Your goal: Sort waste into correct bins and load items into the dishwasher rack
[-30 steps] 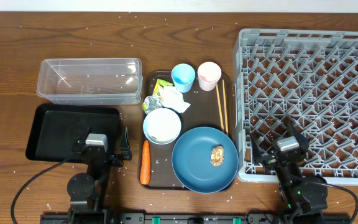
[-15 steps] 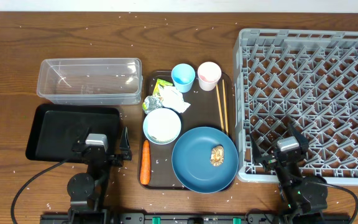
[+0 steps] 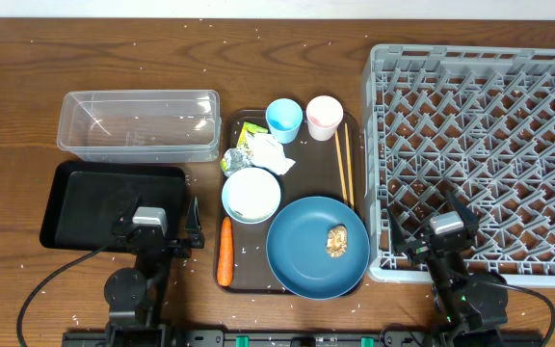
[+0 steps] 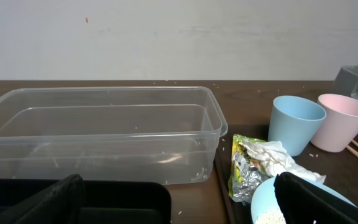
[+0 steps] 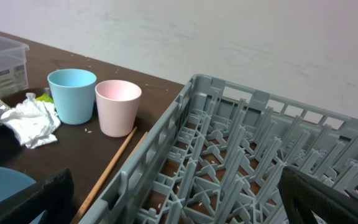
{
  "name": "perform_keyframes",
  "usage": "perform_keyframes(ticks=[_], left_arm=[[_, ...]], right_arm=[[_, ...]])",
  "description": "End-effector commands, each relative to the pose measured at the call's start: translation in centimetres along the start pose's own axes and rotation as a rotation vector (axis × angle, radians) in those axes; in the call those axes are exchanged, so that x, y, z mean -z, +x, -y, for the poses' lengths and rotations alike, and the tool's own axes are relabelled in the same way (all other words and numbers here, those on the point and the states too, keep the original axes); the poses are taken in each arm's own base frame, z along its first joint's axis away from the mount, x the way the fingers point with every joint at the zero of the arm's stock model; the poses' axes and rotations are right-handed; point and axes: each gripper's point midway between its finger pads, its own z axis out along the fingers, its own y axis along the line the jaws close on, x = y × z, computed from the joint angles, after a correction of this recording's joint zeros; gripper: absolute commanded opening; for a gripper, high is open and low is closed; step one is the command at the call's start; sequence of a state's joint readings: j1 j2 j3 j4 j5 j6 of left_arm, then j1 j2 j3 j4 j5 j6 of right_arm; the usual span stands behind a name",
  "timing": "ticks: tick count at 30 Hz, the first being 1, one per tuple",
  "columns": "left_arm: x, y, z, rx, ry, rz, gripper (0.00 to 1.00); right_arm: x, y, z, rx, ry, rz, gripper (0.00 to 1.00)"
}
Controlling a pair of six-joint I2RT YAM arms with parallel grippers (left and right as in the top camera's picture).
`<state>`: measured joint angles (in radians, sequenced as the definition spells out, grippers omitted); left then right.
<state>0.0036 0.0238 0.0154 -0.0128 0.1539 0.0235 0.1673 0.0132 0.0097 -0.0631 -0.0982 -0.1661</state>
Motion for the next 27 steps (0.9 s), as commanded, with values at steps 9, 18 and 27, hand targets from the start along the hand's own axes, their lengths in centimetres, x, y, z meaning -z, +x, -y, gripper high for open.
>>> perform_keyframes(ticks=[9, 18, 27], left_arm=[[-0.1, 1.6, 0.2, 0.003, 0.015, -0.054, 0.98], [-0.1, 1.6, 0.2, 0.003, 0.015, -0.054, 0.98], [0.0, 1.5, 1.9, 0.009, 0.114, -0.051, 0.98]], right_arm=[[-0.1, 0.4, 0.2, 0.005, 0.005, -0.011, 0.99], [-0.1, 0.4, 0.2, 0.005, 0.005, -0.011, 0.99], [-0.1, 0.3, 0.0, 0.004, -0.004, -0.010, 0.99]])
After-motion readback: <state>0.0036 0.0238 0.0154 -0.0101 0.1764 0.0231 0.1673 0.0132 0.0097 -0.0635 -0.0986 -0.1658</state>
